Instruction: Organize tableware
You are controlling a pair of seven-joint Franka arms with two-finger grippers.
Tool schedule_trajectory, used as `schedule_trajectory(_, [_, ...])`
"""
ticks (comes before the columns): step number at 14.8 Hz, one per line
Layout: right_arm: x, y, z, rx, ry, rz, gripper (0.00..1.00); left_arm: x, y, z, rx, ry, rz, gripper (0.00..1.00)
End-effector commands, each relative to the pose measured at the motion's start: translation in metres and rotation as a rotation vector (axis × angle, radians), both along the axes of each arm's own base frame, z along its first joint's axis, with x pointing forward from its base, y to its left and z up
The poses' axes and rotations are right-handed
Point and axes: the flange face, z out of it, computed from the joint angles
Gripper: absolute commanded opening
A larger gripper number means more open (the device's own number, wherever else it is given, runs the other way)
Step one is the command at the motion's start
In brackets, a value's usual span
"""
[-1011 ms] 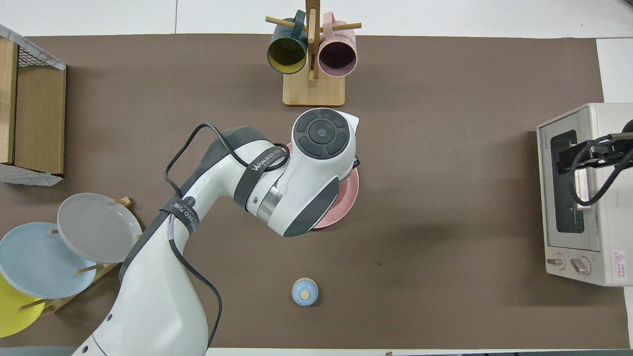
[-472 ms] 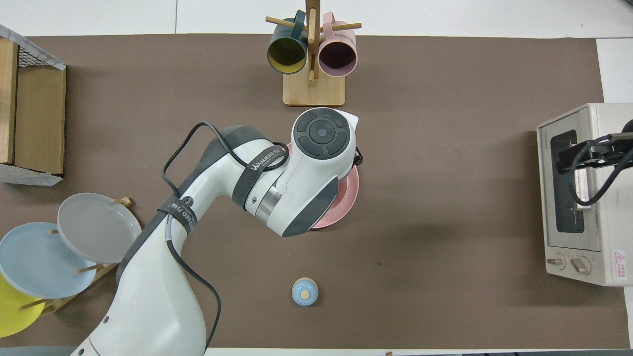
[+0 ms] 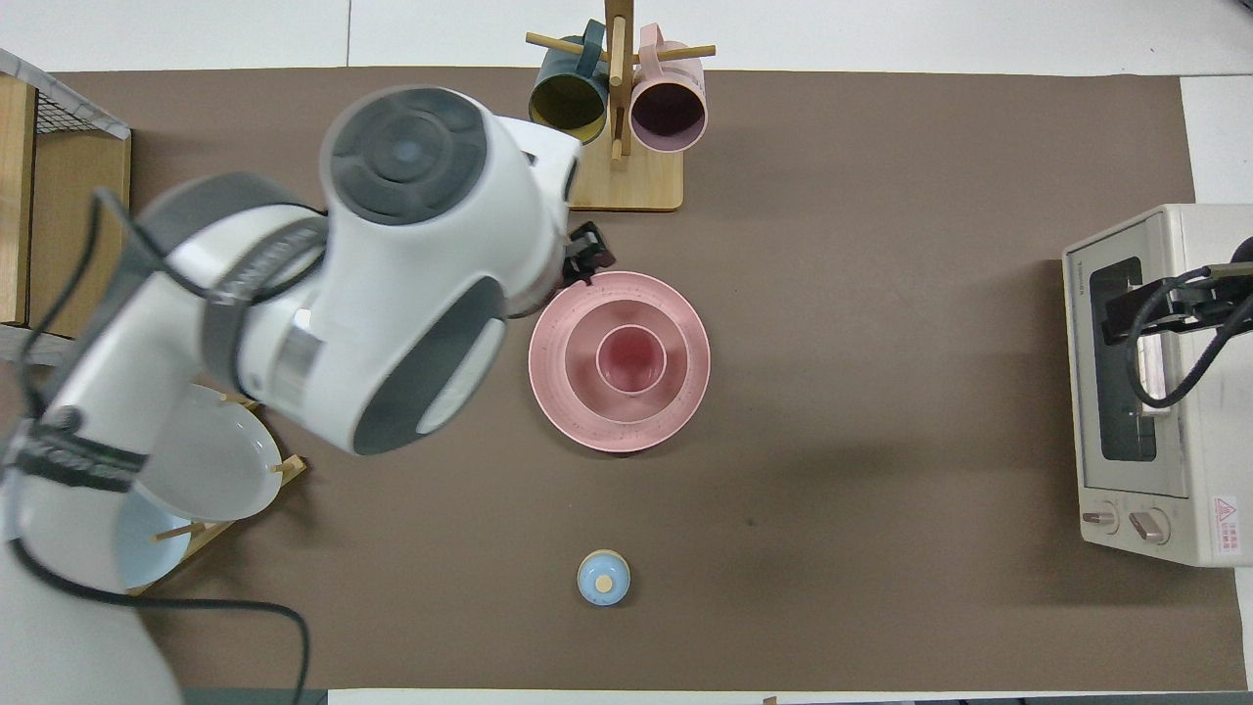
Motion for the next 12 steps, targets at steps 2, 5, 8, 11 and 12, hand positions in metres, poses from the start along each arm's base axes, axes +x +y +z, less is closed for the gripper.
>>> schedule_trajectory(2, [-0.009,-0.001,0.012,0.011,-0.012,0.014,1.00,0.005,0.115,0.041,0.031,0.023,-0.154,1.00])
schedule_trajectory(5, [-0.009,0.002,0.012,0.011,-0.015,0.015,1.00,0.004,0.193,0.054,0.036,0.033,-0.275,1.00])
schedule_trajectory(8, [-0.009,-0.003,0.012,0.010,-0.015,0.007,1.00,-0.018,0.203,0.038,0.041,0.063,-0.309,1.00])
schedule_trajectory(11, [-0.009,-0.002,0.012,0.011,-0.015,0.008,1.00,-0.037,0.206,0.023,0.046,0.071,-0.345,1.00])
schedule_trajectory(12, [-0.009,-0.001,0.012,0.010,-0.015,0.010,1.00,-0.039,0.206,0.020,0.046,0.076,-0.347,1.00])
